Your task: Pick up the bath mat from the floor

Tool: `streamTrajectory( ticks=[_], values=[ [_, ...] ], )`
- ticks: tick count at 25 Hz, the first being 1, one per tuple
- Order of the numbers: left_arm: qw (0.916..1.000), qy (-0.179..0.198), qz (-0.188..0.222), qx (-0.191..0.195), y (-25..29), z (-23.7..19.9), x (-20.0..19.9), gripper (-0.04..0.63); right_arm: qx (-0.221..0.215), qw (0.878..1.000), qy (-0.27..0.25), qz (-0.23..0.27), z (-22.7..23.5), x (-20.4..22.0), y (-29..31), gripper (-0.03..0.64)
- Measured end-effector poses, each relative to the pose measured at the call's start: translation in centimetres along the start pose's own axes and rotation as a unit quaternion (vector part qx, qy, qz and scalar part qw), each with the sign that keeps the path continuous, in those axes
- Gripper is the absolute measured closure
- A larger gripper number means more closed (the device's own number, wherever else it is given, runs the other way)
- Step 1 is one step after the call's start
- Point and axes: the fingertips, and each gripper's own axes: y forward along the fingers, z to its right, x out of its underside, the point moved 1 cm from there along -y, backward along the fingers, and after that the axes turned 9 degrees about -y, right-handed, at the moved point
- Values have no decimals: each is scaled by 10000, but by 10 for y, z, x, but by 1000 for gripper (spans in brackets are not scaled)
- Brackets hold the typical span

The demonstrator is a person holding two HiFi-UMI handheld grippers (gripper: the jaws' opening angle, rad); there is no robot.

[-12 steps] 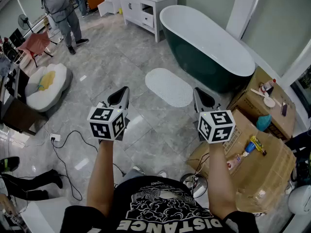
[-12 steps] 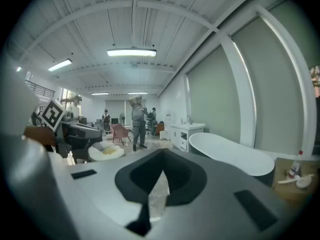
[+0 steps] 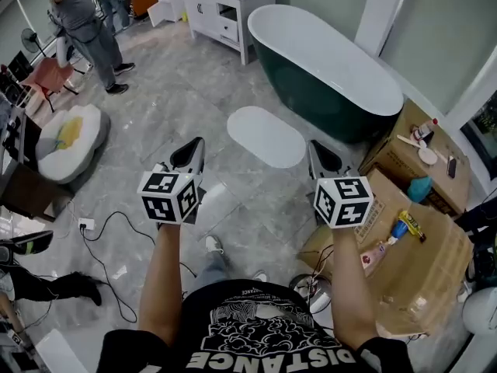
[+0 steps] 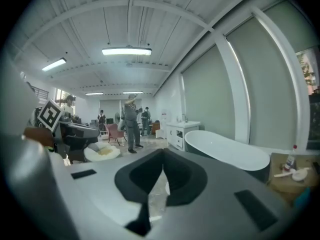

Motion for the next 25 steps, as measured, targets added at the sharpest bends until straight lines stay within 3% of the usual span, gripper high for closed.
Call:
streamTrajectory(
  ticks=[11,25],
  values=[
    [9990,-110,-170,392,63,-46,-2,511,483,9985,82,-247,8,6,39,537],
    [9908,127,-614,1202,169,-154,-43,401,1396,9875,421,-591,-4,-14,143,463]
  ],
)
